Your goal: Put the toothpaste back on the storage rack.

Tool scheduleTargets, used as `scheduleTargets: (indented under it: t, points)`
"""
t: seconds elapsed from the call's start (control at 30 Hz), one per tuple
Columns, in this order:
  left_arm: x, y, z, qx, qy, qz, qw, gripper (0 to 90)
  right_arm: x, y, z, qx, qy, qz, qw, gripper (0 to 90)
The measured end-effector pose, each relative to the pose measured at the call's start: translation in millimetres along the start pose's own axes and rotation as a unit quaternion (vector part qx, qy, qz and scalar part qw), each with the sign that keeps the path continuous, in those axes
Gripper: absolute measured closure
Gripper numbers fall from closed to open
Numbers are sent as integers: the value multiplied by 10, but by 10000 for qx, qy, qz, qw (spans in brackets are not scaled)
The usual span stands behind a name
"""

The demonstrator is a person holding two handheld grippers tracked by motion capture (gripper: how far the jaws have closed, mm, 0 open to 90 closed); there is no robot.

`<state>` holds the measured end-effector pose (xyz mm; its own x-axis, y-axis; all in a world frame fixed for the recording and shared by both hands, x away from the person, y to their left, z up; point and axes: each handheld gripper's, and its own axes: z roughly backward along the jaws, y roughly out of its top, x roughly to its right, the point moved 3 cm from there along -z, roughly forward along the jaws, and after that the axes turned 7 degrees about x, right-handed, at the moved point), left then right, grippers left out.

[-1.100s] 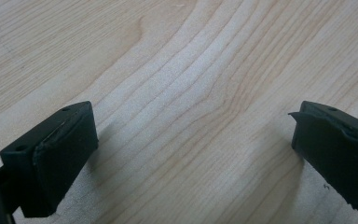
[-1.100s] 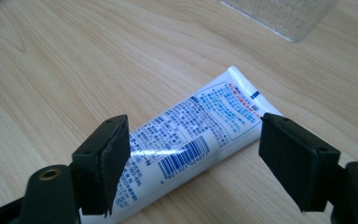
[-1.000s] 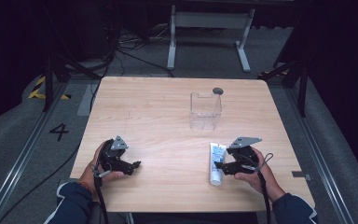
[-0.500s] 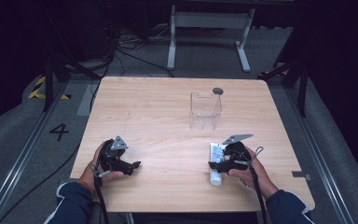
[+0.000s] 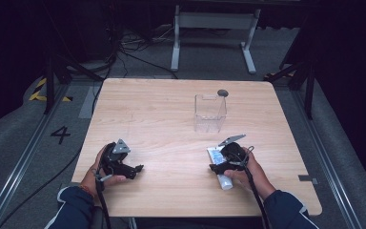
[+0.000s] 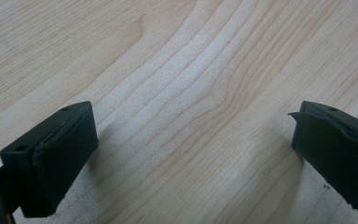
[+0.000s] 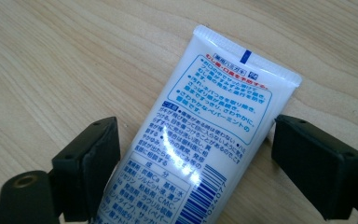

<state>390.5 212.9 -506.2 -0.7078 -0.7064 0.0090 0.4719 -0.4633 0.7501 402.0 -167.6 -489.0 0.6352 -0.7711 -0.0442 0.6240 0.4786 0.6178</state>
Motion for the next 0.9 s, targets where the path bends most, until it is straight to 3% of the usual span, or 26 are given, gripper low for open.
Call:
scheduleTargets:
  t: [0.1, 0.23, 0.43, 0.8, 0.9]
  points:
    - [1, -1, 0, 1, -1, 8, 10000, 6, -26, 27, -17, -216, -150, 200, 9995, 176]
    - [2, -1, 0, 1, -1, 8, 10000, 6, -67, 91, -24, -353, -141, 219, 9990, 257]
    - [2, -1, 0, 1, 3, 10, 10000, 6, -106, 124, -6, -458, 91, 573, 9973, 392]
    - [2, -1, 1, 1, 4, 12, 10000, 6, -119, 161, 9, -664, 361, 1054, 9916, 496]
    - [2, -1, 0, 1, 5, 13, 10000, 6, -117, 166, 15, -656, 381, 1086, 9912, 522]
